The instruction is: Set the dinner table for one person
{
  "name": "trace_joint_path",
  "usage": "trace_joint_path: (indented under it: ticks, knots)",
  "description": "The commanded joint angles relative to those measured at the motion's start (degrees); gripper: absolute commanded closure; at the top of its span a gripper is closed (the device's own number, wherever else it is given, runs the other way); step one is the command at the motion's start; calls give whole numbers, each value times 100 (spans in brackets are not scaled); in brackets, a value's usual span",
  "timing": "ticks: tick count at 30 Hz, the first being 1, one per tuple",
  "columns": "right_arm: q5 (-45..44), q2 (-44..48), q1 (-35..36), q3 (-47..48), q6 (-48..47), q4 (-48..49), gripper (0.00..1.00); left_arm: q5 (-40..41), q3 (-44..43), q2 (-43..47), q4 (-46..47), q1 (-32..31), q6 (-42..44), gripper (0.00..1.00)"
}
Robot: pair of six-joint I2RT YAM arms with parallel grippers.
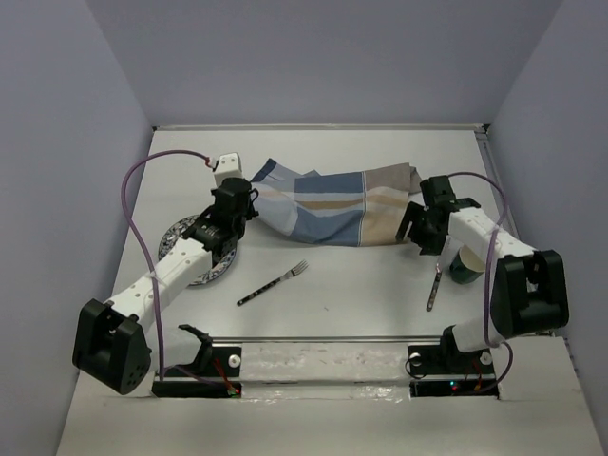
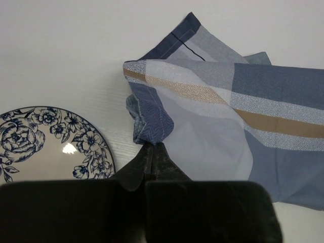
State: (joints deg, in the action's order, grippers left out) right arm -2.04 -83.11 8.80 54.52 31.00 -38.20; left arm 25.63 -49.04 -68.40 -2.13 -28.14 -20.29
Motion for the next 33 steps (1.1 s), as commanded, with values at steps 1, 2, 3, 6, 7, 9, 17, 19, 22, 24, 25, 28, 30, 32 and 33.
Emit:
trace_joint_path:
  ticks: [1, 2, 3, 6, 7, 9, 17, 19, 22, 24, 25, 28, 30, 32, 33]
  knots:
    - [249, -345, -18, 84, 441, 910, 26, 48, 17, 178, 108, -51, -19, 100]
    - [231, -511, -71, 102, 546, 989, 26, 48, 8, 178, 116, -51, -18, 100]
    - [65, -591, -71, 120, 582, 1172, 26, 30, 17, 178, 116, -69, -36, 100]
    - [11, -864, -71, 146, 793, 1489, 26, 12, 52, 196, 125, -95, -54, 100]
    - [11, -952, -71, 164, 837, 1534, 28, 21, 61, 196, 125, -95, -54, 100]
    - [-120, -1188, -124, 225, 907, 1622, 39, 47, 78, 204, 143, -104, -45, 100]
    - [-420, -1269, -124, 1129, 5, 1369, 100, 179, -255, 29, 169, -104, 175, 100]
    - [-70, -1190, -124, 1553, -461, 483, 100, 285, -361, 2, 169, -95, 254, 100]
    - [598, -1006, -124, 2369, -1183, -1283, 100, 495, -580, -42, 169, -95, 552, 100]
    - [862, -533, -124, 2406, -1482, -2038, 100, 679, -712, -59, 178, -95, 763, 100]
    - [829, -365, -124, 2336, -1535, -2191, 100, 698, -747, -59, 169, -95, 807, 100]
    - [512, 49, -124, 1897, -1562, -2316, 41, 637, -748, -7, 160, -95, 764, 100]
    - [259, -81, -124, 1720, -1422, -2219, 1, 479, -616, 55, 117, -104, 685, 100]
    - [231, -231, -177, 1702, -1361, -1868, 0, 382, -502, 116, 38, -121, 536, 100]
    - [405, -284, -177, 1737, -1204, -1589, 0, 329, -406, 125, 11, -139, 509, 100]
